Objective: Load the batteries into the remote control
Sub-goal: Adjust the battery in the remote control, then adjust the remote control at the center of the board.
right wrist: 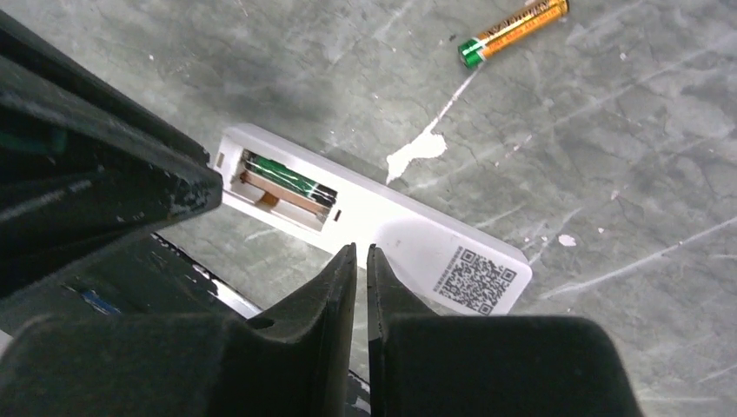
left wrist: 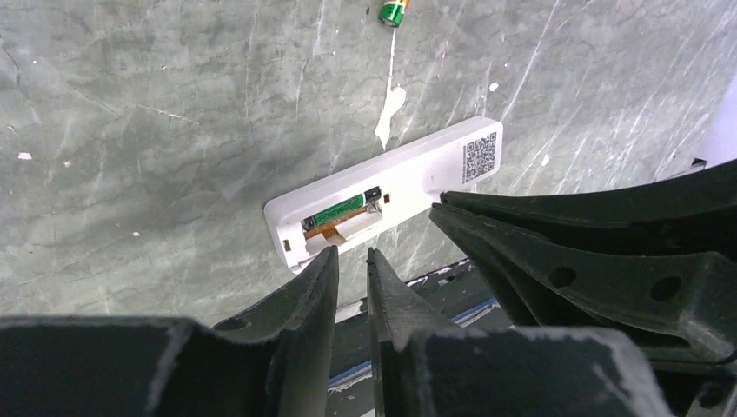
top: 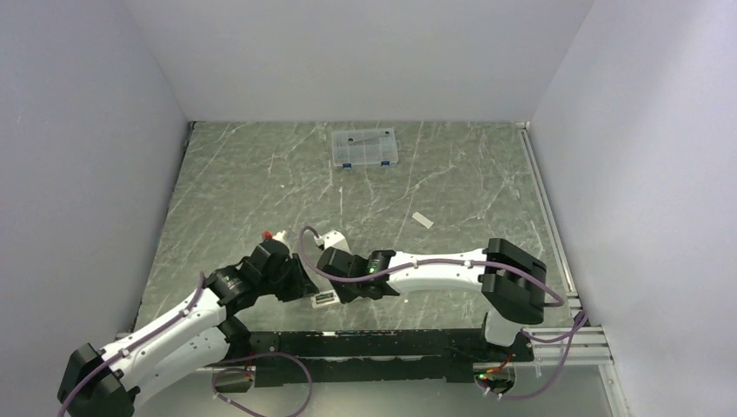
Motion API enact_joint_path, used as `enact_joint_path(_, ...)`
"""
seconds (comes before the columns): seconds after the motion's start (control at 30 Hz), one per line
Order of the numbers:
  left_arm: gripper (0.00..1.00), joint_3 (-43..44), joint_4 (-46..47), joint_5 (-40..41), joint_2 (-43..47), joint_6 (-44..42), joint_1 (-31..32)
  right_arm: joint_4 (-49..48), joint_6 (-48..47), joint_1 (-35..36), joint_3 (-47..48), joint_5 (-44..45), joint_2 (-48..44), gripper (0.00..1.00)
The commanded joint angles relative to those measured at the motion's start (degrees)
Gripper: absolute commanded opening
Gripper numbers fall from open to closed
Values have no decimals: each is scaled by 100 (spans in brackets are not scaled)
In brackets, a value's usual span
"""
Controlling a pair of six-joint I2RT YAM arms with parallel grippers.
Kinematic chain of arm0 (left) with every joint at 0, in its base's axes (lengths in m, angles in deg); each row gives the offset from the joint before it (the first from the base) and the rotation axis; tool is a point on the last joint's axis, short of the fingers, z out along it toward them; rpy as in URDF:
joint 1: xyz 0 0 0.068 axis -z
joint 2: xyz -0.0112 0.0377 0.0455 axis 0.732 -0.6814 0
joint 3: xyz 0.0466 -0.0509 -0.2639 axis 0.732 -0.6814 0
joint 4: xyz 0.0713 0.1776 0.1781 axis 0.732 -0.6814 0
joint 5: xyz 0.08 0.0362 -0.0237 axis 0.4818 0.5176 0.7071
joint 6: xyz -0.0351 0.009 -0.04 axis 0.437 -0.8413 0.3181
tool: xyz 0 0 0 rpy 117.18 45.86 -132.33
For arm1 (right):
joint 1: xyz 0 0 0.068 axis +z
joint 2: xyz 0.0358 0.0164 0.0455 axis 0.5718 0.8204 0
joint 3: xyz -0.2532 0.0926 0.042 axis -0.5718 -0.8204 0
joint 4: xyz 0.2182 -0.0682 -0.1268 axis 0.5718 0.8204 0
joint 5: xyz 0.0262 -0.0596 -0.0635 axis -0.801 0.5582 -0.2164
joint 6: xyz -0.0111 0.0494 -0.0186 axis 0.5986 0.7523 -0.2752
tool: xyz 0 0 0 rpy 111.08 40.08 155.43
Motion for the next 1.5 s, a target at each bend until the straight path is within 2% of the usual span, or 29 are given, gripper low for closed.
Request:
enact_joint_path(0.0,25,343,12,146,-321,-306,20,-313,192,-46,-315,-34,-410,12)
enact_joint_path(0.33,26,600,720,78,-1439,-814,-39,-782,468,-105,-1316,-395,-1020,12)
enact_joint_path(0.67,18,588,1207,-284,-2183,-1041,-337,-1022,695,-122,-1856,-485,-1254,9)
enact_joint_path(1.03,10,472,1369,-693,-2466,-1002,-349,-1100,802,-325,-1777,-320,-981,8)
enact_joint_path(1.47,5,111,1416,-919,-2130,-764,-348,-1058,331,-571,-1186,-391,-402,7)
